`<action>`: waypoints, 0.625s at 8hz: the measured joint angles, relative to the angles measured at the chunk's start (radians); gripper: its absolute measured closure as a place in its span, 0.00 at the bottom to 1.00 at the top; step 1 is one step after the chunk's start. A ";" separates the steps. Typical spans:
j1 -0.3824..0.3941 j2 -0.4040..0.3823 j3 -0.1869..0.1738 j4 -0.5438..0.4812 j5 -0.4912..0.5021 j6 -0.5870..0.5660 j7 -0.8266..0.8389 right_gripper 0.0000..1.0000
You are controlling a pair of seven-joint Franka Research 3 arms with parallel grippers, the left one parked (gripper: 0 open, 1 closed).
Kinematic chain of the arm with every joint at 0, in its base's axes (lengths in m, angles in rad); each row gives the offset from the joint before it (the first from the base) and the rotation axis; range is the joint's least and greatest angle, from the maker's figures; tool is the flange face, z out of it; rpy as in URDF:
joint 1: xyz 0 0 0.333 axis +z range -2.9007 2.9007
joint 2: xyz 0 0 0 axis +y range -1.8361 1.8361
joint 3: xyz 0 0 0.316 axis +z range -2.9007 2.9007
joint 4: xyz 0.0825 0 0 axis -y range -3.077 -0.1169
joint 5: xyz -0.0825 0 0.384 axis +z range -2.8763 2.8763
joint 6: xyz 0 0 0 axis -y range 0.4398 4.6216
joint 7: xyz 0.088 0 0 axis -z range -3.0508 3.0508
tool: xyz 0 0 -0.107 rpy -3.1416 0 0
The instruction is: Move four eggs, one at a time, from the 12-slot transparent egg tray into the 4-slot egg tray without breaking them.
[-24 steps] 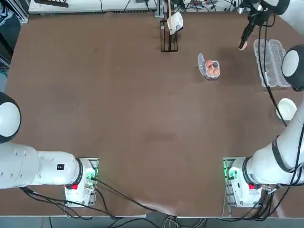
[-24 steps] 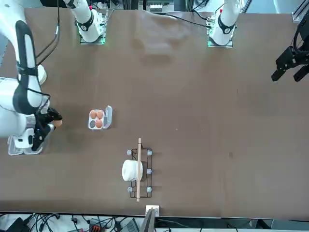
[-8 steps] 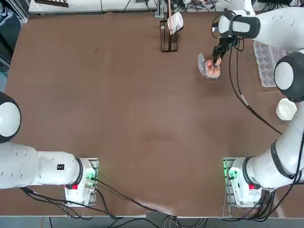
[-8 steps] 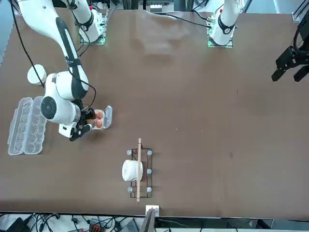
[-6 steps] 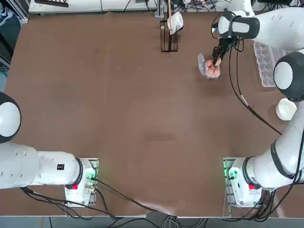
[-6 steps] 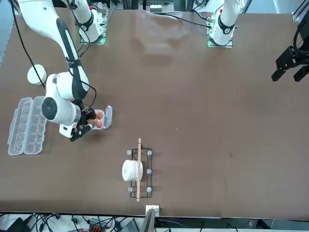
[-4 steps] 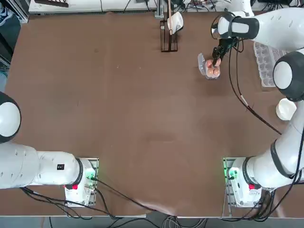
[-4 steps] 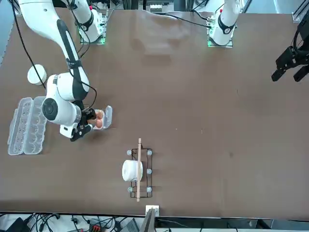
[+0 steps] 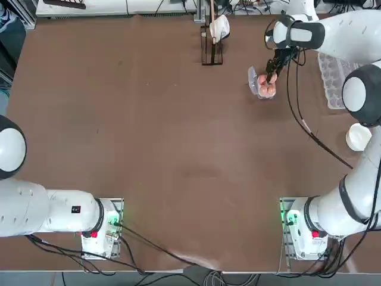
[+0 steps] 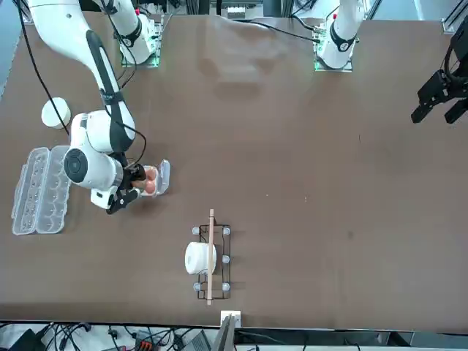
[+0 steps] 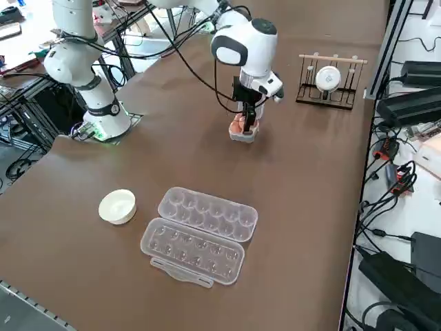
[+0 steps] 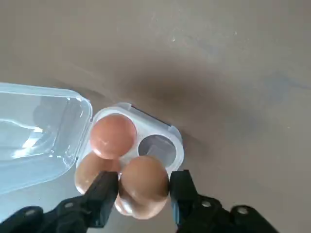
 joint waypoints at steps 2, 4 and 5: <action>0.000 0.000 0.000 0.000 0.000 0.000 -0.001 0.00; 0.000 -0.001 0.000 0.001 0.000 0.000 -0.001 0.00; 0.000 -0.007 0.000 0.004 0.000 0.000 -0.001 0.00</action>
